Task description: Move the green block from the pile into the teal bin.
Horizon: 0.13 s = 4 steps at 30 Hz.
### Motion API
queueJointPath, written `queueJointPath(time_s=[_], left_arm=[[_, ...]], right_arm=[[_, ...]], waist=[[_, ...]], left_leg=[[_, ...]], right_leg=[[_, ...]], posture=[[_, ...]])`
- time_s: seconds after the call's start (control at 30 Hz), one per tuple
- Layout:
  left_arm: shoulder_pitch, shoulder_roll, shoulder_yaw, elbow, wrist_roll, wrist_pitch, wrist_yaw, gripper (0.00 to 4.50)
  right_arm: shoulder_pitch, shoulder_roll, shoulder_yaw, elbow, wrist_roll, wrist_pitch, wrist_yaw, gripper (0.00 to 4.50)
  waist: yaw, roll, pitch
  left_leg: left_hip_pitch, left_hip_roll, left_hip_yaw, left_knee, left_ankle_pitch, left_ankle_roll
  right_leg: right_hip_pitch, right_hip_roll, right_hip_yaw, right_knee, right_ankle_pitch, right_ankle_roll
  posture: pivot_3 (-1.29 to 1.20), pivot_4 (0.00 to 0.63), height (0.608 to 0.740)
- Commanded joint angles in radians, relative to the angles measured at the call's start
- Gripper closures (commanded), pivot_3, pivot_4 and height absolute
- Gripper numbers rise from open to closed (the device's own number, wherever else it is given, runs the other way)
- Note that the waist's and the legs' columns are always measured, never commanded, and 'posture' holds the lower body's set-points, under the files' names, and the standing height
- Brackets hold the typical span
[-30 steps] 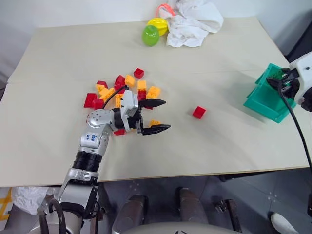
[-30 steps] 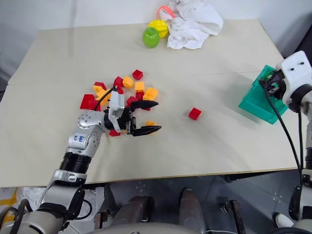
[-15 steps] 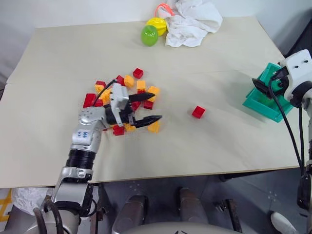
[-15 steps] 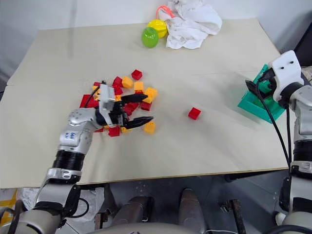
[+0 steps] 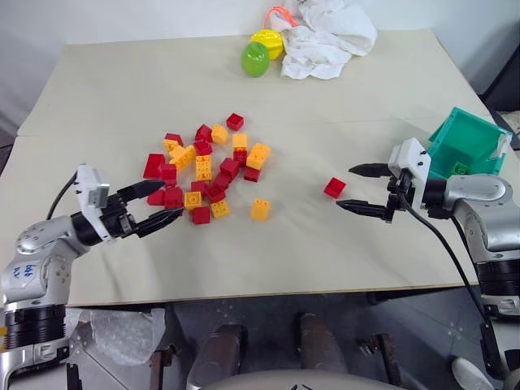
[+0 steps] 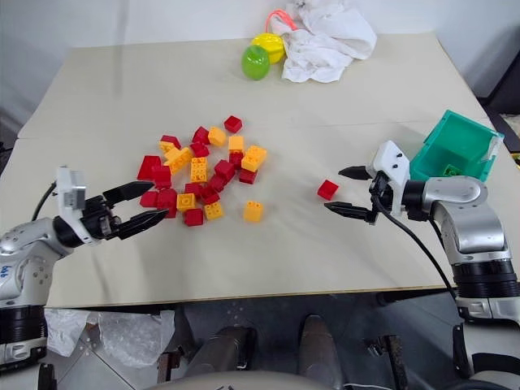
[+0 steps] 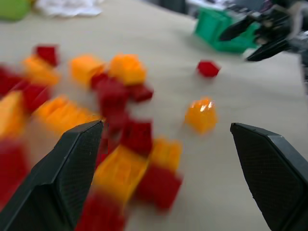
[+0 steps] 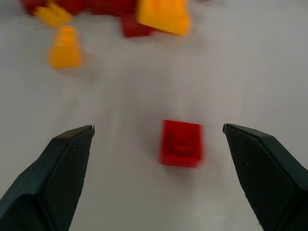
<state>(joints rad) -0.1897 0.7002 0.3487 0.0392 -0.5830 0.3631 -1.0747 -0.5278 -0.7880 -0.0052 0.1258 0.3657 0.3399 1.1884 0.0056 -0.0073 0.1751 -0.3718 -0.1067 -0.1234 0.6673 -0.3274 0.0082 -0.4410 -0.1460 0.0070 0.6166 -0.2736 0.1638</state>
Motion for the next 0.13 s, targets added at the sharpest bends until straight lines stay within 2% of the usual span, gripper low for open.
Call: queueJointPath(time_s=[0.03, 0.13], left_arm=[[0.073, 0.028, 0.079, -0.057, -0.016, -0.030, 0.001, 0.00], [0.124, 0.020, 0.108, -0.091, -0.023, -0.063, 0.000, 0.00]], right_arm=[[0.025, -0.005, -0.011, -0.020, 0.010, -0.046, 0.042, 0.01], [0.043, 0.016, -0.006, -0.012, -0.012, -0.071, 0.012, 0.01]], waist=[[0.000, 0.000, 0.000], [0.000, 0.000, 0.000]], left_leg=[[0.001, 0.000, -0.001, 0.000, 0.000, 0.000], [0.001, 0.000, -0.001, -0.002, 0.000, 0.000]], right_leg=[[0.001, 0.000, 0.000, 0.000, 0.000, 0.000], [0.002, 0.000, -0.001, -0.002, 0.000, 0.000]], posture=[[0.00, 0.150, 0.740], [0.00, 0.150, 0.740]])
